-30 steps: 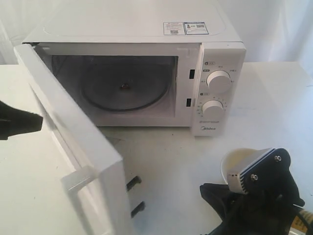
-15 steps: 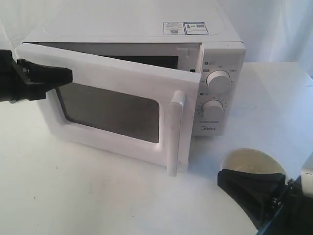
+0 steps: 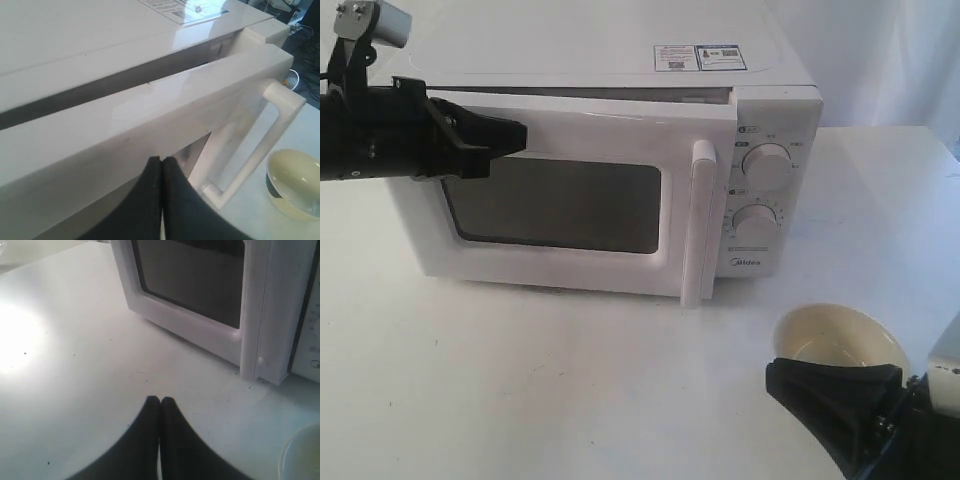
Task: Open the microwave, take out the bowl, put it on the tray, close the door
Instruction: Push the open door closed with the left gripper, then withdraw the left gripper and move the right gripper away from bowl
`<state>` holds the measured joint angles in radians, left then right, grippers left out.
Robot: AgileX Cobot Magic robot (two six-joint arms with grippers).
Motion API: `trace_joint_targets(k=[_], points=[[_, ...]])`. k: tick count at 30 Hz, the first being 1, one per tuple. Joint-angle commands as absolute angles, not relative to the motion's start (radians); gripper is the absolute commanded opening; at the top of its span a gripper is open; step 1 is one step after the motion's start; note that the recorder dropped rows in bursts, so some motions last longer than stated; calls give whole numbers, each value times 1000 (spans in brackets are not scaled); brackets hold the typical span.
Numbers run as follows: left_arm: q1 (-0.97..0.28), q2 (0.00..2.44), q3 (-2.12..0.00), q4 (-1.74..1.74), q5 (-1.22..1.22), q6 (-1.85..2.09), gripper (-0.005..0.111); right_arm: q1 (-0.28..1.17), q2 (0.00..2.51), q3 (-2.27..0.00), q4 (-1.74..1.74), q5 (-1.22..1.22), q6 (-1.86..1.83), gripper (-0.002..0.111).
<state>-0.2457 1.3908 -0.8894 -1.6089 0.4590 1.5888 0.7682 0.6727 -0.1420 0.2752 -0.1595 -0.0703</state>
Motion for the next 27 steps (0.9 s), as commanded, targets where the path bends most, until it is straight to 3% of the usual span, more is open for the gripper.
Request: trace_joint_targets(k=[1,14,19,27], points=[[-257,1392,-899,-1613,465,1590,0,772,668,-116,268,-166,-85,0],[-257,1284,-899,-1321,574,1232,0,780,668,-119,227,-233,-71,0],[-257,1198,-889,-1196,684,1162,0,878,668,-136,28,-281,154,0],[-257,1064,-803,-1127,644,981,0,1053,803,-241,-228,-409,429,0]])
